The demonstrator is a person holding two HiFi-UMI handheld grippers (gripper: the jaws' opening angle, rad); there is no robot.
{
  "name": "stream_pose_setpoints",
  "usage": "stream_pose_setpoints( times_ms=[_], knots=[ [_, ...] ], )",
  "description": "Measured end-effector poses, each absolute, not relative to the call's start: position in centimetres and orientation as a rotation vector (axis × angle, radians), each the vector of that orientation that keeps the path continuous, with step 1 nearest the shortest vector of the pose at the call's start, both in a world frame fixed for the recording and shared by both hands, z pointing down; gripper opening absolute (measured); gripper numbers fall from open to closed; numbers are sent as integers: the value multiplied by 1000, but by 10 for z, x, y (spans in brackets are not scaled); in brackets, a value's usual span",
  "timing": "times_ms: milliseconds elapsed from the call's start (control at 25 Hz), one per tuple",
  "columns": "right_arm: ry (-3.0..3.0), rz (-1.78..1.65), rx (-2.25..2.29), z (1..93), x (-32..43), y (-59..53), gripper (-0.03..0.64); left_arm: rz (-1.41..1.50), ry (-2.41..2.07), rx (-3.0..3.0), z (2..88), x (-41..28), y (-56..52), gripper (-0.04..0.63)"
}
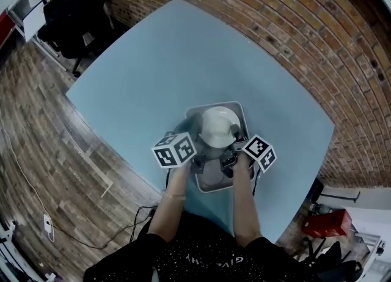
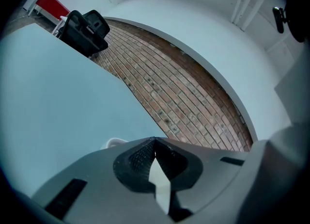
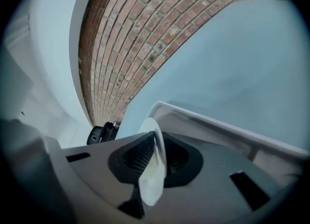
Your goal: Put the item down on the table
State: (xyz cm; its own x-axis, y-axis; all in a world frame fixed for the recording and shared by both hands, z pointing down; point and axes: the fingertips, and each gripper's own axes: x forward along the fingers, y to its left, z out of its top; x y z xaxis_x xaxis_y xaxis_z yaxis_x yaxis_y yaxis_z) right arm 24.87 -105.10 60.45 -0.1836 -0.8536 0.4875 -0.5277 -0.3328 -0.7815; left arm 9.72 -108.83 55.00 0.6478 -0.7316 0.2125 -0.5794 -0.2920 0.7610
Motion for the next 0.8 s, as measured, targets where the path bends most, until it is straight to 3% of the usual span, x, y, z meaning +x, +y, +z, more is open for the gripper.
stream_pose_setpoints(
  times_ms=[80,120,160,200,280,400,440,480,520,600,800],
  knots=[
    [1656,-1511,-1858,603,250,-1052,36,-209,-1024,1995,550,99,-1086,11],
    [1698,-1490,-1906,600,250,-1053,102,-199,-1027,1994,552,99,-1086,11],
    [1736,-1459,-1969,597,253,-1054,240,-189,-1031,1991,553,99,-1085,12],
    [1757,-1416,-2051,594,258,-1052,287,-181,-1036,1989,554,98,-1085,12],
    [1738,-1305,-2216,586,274,-1045,290,-179,-1042,1985,555,97,-1083,12],
    [1723,-1270,-2086,569,274,-1036,284,-191,-1034,1984,553,96,-1080,12],
    [1704,-1319,-1910,563,265,-1036,246,-193,-1031,1985,552,96,-1080,11],
    [1640,-1375,-1715,557,258,-1036,84,-193,-1028,1987,552,97,-1078,12],
    [1549,-1420,-1532,552,254,-1035,11,-191,-1025,1989,552,98,-1077,12],
    [1425,-1465,-1304,547,251,-1032,11,-183,-1018,1995,551,102,-1073,11],
    [1520,-1477,-1318,547,246,-1030,11,-170,-1027,1990,552,103,-1071,12]
  ],
)
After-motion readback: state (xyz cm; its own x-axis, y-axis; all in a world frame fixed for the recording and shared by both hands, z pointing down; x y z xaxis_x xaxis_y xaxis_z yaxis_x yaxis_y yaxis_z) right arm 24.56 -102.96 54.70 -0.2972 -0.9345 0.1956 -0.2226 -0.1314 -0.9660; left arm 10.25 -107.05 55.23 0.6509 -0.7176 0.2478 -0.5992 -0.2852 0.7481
